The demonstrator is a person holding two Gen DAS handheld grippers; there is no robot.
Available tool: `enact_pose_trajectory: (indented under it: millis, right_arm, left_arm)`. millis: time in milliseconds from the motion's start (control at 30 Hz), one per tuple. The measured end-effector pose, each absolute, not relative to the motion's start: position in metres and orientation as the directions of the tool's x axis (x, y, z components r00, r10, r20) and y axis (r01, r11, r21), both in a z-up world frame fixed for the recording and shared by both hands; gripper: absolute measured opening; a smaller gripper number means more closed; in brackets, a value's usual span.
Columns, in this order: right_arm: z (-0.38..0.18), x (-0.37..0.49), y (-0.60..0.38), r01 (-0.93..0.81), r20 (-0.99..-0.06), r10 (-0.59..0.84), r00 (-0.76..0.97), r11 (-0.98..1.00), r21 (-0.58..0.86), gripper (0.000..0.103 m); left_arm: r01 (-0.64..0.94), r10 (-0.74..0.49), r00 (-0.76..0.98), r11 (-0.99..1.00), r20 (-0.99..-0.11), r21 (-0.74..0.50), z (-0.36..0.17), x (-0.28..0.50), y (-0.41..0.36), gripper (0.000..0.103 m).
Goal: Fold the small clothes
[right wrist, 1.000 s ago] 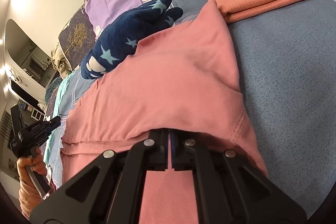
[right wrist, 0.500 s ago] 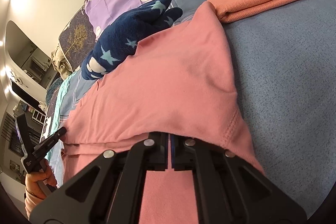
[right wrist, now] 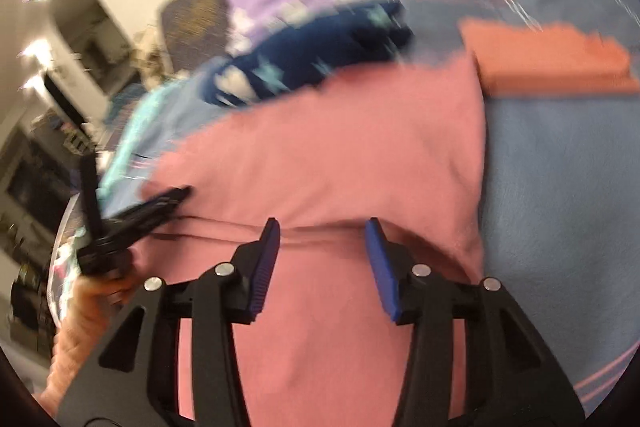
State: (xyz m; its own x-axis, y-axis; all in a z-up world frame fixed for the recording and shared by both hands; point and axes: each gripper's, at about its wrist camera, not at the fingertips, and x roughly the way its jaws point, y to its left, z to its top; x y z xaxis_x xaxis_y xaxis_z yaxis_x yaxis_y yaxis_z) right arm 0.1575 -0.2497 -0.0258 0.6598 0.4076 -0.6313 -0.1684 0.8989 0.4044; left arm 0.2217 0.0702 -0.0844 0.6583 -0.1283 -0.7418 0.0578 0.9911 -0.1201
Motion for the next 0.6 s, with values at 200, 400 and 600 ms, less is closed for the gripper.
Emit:
enact_pose_trajectory:
  millis: [200, 400, 600]
  right_arm:
    - [0.023, 0.233, -0.289, 0.068, -0.722, 0.112, 0.682, 0.974, 0.216, 0.043]
    - [-0.020, 0.323, -0.291, 0.227, -0.902, 0.020, 0.432, 0.965, 0.130, 0.029]
    - [-0.049, 0.338, -0.286, 0.267, -0.928, -0.047, 0.370, 0.962, 0.058, 0.003]
  left_arm:
    - [0.089, -0.115, 0.656, 0.993, -0.746, -0.075, -0.089, 0.220, 0.056, 0.057]
    - [0.093, -0.116, 0.658, 0.993, -0.744, -0.072, -0.089, 0.219, 0.058, 0.059]
    - [0.095, -0.110, 0.658, 0.993, -0.745, -0.063, -0.089, 0.219, 0.056, 0.059]
